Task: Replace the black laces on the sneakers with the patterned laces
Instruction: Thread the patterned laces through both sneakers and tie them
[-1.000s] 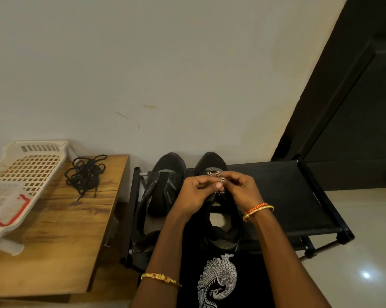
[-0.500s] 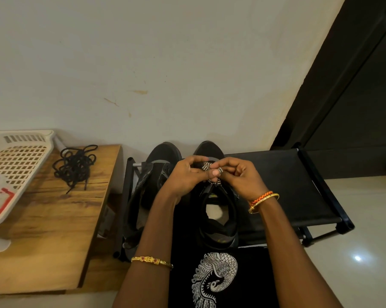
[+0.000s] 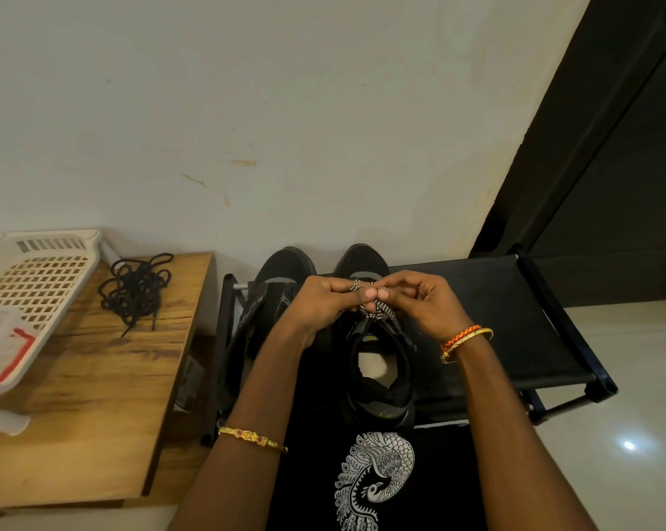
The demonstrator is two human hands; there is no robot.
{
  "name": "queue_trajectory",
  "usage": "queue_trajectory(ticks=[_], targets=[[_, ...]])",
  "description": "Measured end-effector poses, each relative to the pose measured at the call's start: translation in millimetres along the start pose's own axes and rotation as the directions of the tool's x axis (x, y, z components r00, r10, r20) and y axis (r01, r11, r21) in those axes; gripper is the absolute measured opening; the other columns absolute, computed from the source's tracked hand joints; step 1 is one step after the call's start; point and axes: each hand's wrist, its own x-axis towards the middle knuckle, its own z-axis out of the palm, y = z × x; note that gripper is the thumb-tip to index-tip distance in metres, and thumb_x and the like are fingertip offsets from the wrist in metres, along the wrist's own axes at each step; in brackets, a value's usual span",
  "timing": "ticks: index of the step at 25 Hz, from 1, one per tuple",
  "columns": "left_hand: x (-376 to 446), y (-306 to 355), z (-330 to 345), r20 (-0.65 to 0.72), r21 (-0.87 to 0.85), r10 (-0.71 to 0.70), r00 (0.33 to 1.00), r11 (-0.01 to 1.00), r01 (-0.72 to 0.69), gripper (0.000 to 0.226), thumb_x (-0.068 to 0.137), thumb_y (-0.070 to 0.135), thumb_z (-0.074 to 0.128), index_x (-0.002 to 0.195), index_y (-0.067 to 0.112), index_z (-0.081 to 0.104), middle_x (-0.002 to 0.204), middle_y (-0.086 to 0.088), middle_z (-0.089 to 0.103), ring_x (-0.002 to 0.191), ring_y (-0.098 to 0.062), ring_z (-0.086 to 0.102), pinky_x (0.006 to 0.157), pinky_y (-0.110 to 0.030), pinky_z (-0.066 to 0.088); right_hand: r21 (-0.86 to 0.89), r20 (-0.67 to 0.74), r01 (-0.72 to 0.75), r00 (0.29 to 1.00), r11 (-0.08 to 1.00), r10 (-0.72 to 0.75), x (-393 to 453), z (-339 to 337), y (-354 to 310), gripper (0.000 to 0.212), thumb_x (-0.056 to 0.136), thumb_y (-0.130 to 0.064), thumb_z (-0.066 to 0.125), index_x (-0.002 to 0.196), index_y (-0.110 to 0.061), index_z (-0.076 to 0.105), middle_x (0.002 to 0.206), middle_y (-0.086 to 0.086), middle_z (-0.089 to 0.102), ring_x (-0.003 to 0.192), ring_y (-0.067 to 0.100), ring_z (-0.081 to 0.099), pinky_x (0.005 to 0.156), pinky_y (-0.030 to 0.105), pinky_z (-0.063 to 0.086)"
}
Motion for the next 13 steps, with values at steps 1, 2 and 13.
queue_trajectory(ticks=[1, 2, 13], targets=[[0, 1, 0, 0.009, 0.075, 0.056, 0.998, 0.996, -0.056, 0.014, 0.078, 0.014, 0.075, 0.091, 0.009, 0.076, 0.086, -0.009, 0.075, 0.088, -0.017, 0.07, 0.092, -0.031, 0.053, 0.01, -0.019, -0.02, 1.0, 1.0, 0.02, 1, 1, 1, 0.013, 0.085, 0.001, 0.06, 0.093, -0.007, 0.067, 0.077, 0.0, 0.074, 0.076, 0.014, 0.071, 0.067, 0.021, 0.056], [0, 2, 0, 0.019, 0.189, 0.13, 0.991, 0.973, -0.131, 0.018, 0.078, 0.016, 0.075, 0.094, 0.009, 0.076, 0.089, -0.008, 0.075, 0.089, -0.015, 0.07, 0.091, -0.026, 0.052, 0.021, -0.034, -0.04, 0.999, 0.999, 0.041, 2, 2, 2, 0.012, 0.086, 0.0, 0.059, 0.091, -0.008, 0.066, 0.074, 0.0, 0.074, 0.071, 0.013, 0.071, 0.061, 0.021, 0.056], [12, -1, -5, 0.513, 0.819, 0.63, 0.583, -0.156, -0.552, 0.034, 0.082, 0.03, 0.045, 0.081, 0.013, 0.075, 0.058, 0.004, 0.063, 0.062, -0.021, 0.057, 0.058, -0.03, 0.043, -0.074, -0.143, -0.216, 0.969, 0.974, 0.204, 8, 12, 4, 0.016, 0.092, -0.006, 0.056, 0.098, 0.004, 0.067, 0.062, 0.001, 0.061, 0.041, -0.001, 0.051, 0.041, 0.013, 0.041]])
